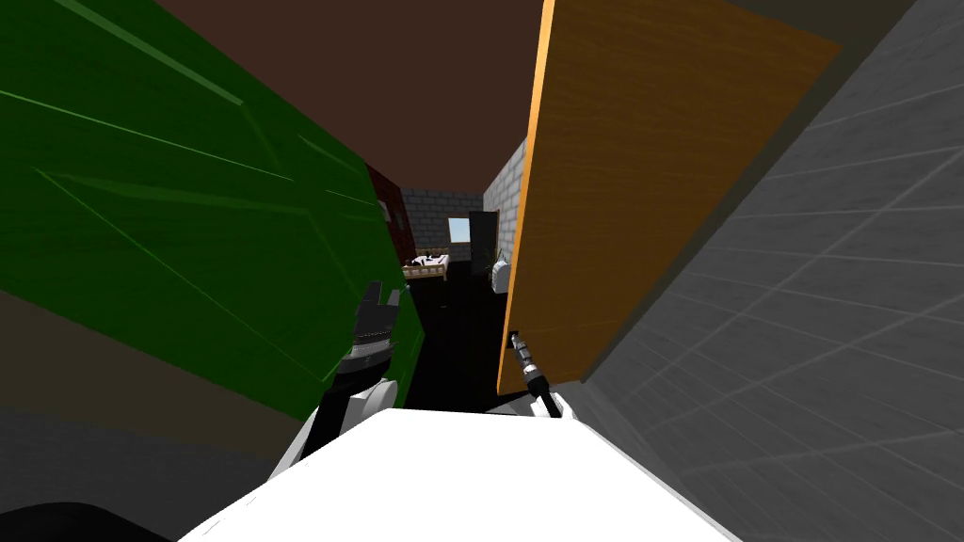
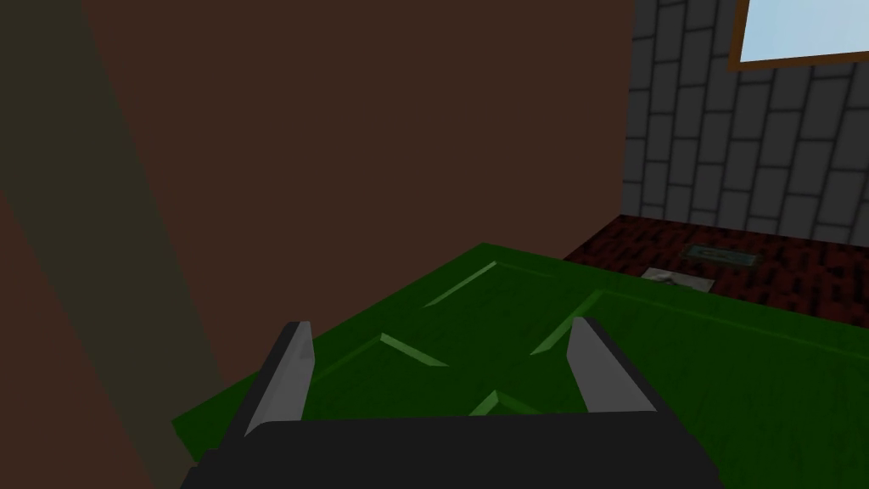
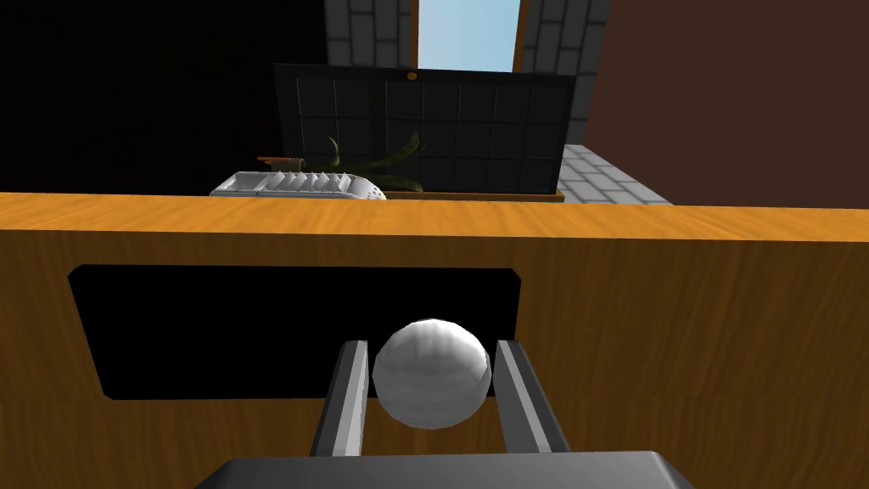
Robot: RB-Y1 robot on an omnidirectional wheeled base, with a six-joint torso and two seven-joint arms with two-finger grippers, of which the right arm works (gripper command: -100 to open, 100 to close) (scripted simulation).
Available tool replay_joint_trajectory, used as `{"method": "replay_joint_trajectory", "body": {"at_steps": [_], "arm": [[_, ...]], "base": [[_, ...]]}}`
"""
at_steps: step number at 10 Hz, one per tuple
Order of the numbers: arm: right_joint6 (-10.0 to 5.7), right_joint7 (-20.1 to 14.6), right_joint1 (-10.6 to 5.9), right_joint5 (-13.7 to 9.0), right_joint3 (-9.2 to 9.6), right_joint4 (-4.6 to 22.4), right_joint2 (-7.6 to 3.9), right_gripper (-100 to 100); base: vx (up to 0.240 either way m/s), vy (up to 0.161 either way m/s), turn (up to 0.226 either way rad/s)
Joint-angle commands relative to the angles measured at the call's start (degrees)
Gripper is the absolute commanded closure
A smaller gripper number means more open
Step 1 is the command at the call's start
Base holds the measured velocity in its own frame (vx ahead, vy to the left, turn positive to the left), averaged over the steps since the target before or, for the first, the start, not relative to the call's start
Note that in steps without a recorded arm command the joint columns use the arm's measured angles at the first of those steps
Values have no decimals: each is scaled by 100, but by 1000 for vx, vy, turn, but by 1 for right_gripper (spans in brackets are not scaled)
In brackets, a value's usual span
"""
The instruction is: Push the door open
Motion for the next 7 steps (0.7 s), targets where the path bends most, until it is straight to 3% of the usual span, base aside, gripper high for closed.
{"method": "replay_joint_trajectory", "body": {"at_steps": [1, 7], "arm": [[-3, 42, -67, -63, -102, -6, -41, 100], [67, 259, -95, -318, -483, 32, -70, 100]], "base": [[174, 64, -30], [198, 89, -52]]}}
